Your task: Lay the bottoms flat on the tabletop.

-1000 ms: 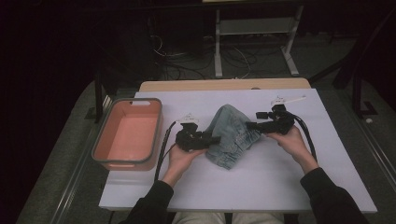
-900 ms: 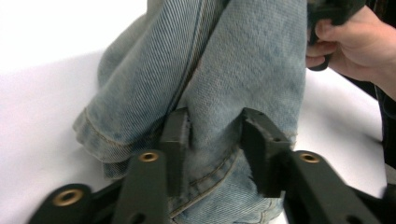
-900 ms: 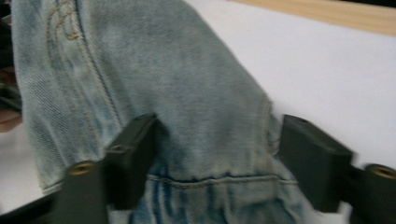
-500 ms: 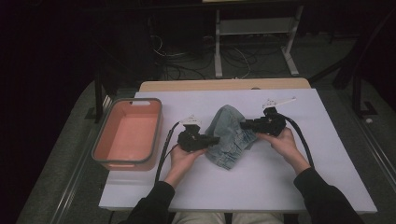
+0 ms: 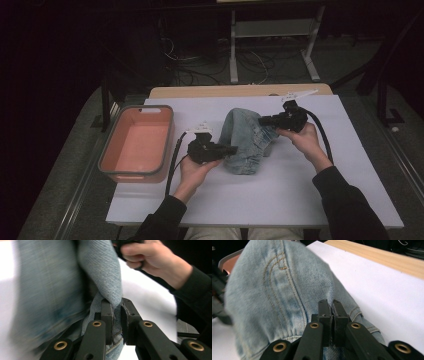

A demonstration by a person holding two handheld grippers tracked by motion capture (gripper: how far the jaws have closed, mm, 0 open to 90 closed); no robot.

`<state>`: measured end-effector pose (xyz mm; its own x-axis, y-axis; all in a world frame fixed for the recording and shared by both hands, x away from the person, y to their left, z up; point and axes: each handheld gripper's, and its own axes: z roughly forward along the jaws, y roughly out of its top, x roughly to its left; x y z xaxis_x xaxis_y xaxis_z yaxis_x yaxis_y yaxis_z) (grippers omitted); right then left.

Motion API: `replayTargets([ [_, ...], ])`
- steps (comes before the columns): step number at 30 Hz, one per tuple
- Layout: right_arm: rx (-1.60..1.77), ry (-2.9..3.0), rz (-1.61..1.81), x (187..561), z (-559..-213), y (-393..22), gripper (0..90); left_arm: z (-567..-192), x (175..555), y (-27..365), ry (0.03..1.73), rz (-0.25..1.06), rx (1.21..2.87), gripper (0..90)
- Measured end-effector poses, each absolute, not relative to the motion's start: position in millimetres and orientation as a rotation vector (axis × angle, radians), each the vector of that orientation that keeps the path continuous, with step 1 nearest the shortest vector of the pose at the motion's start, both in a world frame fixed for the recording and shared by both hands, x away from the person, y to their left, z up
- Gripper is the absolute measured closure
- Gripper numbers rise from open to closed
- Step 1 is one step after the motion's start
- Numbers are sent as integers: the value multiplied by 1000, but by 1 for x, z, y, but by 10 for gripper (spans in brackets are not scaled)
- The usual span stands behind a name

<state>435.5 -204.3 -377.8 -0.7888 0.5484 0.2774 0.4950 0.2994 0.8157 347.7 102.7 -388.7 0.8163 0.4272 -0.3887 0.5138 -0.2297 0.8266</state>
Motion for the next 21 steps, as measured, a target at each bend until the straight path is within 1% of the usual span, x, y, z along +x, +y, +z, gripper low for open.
replayTargets([
  [7, 911, 2545, 1436, 454, -360, -184, 871, -373, 351, 87, 657, -99, 1847, 816],
  [12, 895, 2560, 1463, 465, -357, -179, 870, -361, 356, 74, 629, -86, 1869, 815],
  [16, 918, 2564, 1482, 472, -365, -177, 870, -363, 363, 66, 642, -85, 1883, 814],
  [21, 998, 2560, 1483, 480, -388, -181, 865, -377, 369, 55, 676, -58, 1946, 812],
])
